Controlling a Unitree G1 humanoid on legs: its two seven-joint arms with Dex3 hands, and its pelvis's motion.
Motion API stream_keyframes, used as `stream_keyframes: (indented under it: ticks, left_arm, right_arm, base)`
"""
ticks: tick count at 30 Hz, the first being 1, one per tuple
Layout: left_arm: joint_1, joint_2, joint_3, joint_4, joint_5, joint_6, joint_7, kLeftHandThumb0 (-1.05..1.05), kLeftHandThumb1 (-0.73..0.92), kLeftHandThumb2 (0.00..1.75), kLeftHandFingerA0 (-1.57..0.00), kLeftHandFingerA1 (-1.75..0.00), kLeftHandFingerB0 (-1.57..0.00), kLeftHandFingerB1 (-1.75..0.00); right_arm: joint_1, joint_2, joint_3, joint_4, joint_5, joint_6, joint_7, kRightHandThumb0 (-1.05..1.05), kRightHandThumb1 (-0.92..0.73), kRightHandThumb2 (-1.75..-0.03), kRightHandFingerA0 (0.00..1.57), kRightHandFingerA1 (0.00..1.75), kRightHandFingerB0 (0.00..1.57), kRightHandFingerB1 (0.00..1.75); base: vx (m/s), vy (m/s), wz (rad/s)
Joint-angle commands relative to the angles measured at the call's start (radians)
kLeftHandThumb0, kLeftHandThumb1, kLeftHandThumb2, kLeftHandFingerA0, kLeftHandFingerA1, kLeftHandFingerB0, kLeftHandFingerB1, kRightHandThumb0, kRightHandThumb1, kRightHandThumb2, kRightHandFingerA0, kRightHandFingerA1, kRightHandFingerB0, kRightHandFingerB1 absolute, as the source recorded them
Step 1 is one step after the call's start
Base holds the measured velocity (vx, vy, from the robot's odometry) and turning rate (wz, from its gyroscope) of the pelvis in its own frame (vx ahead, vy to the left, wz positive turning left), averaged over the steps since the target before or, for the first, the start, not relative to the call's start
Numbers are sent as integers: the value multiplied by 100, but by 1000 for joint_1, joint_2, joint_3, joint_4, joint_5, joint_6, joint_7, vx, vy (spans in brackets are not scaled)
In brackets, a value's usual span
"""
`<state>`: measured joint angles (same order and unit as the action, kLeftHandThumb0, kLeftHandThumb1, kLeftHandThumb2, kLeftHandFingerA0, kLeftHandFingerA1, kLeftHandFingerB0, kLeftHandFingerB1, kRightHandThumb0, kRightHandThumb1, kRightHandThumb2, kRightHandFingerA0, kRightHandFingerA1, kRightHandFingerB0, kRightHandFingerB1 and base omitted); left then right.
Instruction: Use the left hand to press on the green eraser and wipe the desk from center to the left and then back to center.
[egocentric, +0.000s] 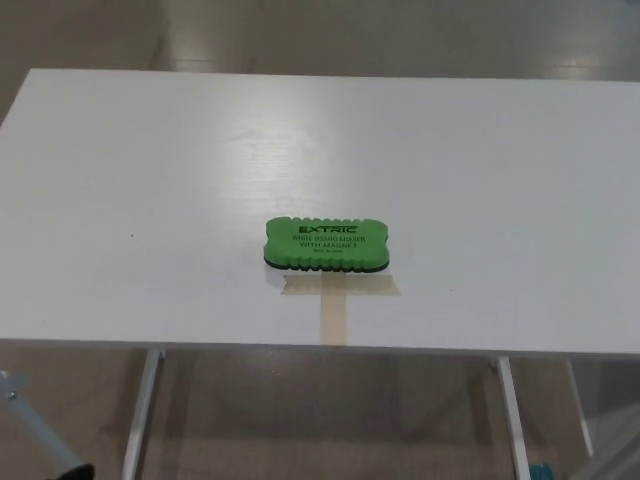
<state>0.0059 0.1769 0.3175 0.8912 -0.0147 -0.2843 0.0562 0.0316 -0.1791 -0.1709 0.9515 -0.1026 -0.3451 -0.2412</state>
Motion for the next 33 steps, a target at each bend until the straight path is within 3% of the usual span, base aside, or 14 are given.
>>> stream_keyframes:
  ticks: [1,5,7,8,9,10,12,17,20,21,25,33]
  left_arm:
    - [-6,-27,64,27,-66,-184,59,-47,73,62,-60,-43,-52,-37]
    - [-7,-30,61,47,-51,-214,46,-46,74,64,-62,-43,-51,-36]
    - [3,-28,57,55,-49,-239,22,-45,75,63,-71,-45,-56,-37]
    - [9,-20,45,62,-43,-259,-1,-44,74,64,-88,-49,-67,-40]
    - [16,-11,31,68,-35,-278,-27,-44,74,64,-88,-49,-67,-40]
    - [26,2,13,66,-35,-292,-84,-39,76,63,-93,-48,-82,-45]
    - [46,43,-26,51,-65,-297,-282,-38,76,64,-97,-48,-87,-46]
    - [84,125,-106,-21,-93,-247,-548,-35,72,63,-97,-49,-87,-47]
    - [123,178,-170,-151,-139,-194,-722,-34,71,63,-94,-48,-86,-47]
    - [139,184,-185,-204,-179,-157,-786,-33,69,62,-94,-48,-85,-48]
    - [191,204,-226,-328,-230,-117,-853,-33,68,62,-95,-49,-84,-48]
    - [304,311,-348,-699,-370,45,-987,-33,68,62,-92,-51,-82,-47]
  right_arm:
    - [-6,20,-44,46,16,-221,-129,-50,-81,-65,72,45,43,33]
    - [-13,23,-53,75,19,-247,-128,-49,-81,-66,76,48,45,34]
    - [-8,28,-57,85,24,-265,-118,-48,-81,-65,79,50,48,35]
    - [-6,30,-60,88,30,-278,-106,-47,-80,-65,84,53,53,36]
    - [-3,33,-63,87,38,-290,-91,-47,-80,-65,84,53,53,36]
    - [1,30,-55,89,25,-310,-92,-44,-79,-65,90,57,60,39]
    - [9,14,-26,99,-12,-367,-88,-41,-79,-64,91,60,60,40]
    - [9,-9,5,112,-39,-413,-70,-37,-80,-65,91,63,59,42]
    - [-3,-9,-1,104,3,-374,16,-37,-80,-64,92,65,59,42]
    - [-6,-10,-10,100,47,-341,114,-39,-80,-64,92,66,59,42]
    - [-8,-13,-23,98,96,-297,227,-40,-80,-63,90,66,60,42]
    - [-3,-17,-11,110,58,-313,194,-38,-81,-64,90,66,58,42]
  base:
    - [0,0,0]
    - [0,0,0]
    - [0,0,0]
    - [0,0,0]
    - [0,0,0]
    - [0,0,0]
    - [0,0,0]
    - [0,0,0]
    - [0,0,0]
    - [0,0,0]
    - [0,0,0]
    - [0,0,0]
